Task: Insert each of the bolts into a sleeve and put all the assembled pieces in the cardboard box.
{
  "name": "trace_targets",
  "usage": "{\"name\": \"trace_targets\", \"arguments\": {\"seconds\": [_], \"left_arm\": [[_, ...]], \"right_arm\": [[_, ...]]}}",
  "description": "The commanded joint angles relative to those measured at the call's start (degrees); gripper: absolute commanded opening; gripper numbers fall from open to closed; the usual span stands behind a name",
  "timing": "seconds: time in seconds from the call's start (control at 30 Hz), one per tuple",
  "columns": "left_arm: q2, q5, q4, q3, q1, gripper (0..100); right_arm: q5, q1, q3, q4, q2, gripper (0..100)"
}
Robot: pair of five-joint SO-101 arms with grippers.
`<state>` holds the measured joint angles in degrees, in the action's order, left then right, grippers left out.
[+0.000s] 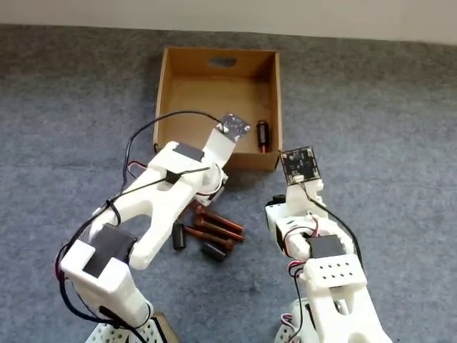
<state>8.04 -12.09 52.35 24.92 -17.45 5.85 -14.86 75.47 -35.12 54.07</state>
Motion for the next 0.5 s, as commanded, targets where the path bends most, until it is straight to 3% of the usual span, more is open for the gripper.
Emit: {"name": "trace_targets", "arguments": {"seconds": [0.0, 0.13, 0.33, 0.47], "left_arm": [[-6.02, -0.09, 3.69, -0.13, 0.48, 1], [-6.64, -0.18, 5.27, 0.4, 0.92, 1], [-6.64, -0.44, -0.44, 5.05, 0.57, 2], [-6.64, -0.18, -0.62, 5.32, 0.92, 13]], "right_arm": [[-0.62, 0.48, -0.48, 1.1, 1.19, 0.5], [-0.62, 0.48, -0.48, 1.1, 1.19, 0.5], [-0.62, 0.48, -0.48, 1.1, 1.19, 0.5], [-0.62, 0.48, -0.48, 1.1, 1.19, 0.5]]}}
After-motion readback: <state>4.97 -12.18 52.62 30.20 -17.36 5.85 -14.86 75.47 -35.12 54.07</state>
